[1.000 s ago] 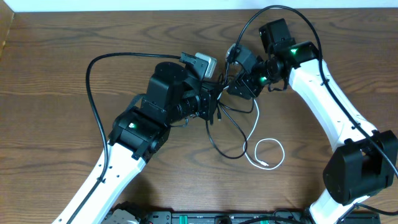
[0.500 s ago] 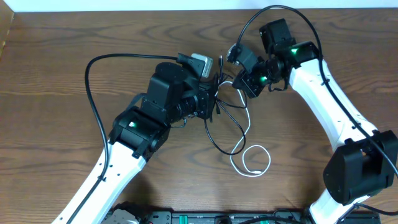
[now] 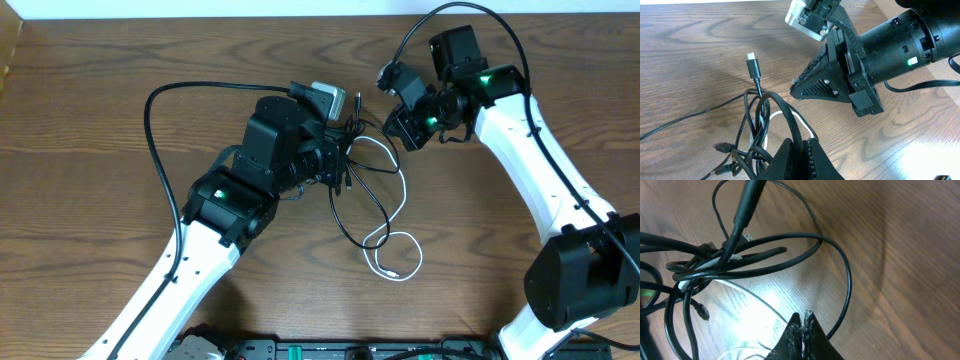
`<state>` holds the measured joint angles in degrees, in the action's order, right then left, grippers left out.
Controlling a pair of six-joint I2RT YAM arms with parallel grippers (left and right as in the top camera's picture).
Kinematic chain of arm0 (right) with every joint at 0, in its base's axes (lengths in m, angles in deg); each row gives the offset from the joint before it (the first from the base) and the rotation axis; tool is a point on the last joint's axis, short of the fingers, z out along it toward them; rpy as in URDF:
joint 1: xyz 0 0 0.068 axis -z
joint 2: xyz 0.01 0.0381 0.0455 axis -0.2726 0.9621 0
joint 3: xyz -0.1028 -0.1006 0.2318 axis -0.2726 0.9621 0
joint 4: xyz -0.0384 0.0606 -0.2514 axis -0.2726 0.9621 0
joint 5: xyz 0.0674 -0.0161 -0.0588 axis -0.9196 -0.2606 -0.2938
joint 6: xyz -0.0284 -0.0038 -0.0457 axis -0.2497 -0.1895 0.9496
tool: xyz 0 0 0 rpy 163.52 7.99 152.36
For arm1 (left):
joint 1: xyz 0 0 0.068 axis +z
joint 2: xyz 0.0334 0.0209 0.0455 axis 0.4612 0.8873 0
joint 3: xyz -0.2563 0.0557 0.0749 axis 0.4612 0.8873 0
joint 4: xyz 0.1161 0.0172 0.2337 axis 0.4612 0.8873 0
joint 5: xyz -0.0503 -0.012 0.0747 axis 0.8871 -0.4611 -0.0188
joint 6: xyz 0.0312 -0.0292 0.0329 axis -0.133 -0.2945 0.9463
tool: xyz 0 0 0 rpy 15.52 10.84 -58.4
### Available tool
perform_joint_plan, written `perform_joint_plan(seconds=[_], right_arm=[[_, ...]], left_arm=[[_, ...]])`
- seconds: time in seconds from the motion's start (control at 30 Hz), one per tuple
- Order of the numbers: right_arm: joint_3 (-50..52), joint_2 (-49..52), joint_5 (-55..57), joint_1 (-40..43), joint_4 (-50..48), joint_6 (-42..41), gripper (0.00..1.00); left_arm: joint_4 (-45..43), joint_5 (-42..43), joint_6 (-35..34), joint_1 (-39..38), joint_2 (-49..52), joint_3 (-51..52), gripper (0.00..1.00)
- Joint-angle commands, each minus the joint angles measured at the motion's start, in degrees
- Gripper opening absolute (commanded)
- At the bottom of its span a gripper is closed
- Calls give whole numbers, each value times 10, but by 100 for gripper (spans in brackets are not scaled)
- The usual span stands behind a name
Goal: Untangle cables
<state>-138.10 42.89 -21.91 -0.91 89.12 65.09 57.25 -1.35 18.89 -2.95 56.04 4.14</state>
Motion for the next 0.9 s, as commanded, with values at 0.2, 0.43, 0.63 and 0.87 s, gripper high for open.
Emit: perform_joint_plan(seconds=[0.2, 0.43, 0.63, 0.87], right_arm=[[-5, -15, -60, -23, 40, 62, 33], [46, -15, -45, -32, -24, 70, 33], [85, -15, -44, -32, -94, 70, 37], [81, -16, -10, -30, -108, 28, 1]], left_arm=[[-16, -1, -1, 2, -7, -9, 7], [-18, 0, -1, 2, -13, -9, 7], [-15, 0, -1, 2, -14, -9, 7], [-3, -10, 0, 2, -14, -9, 7]])
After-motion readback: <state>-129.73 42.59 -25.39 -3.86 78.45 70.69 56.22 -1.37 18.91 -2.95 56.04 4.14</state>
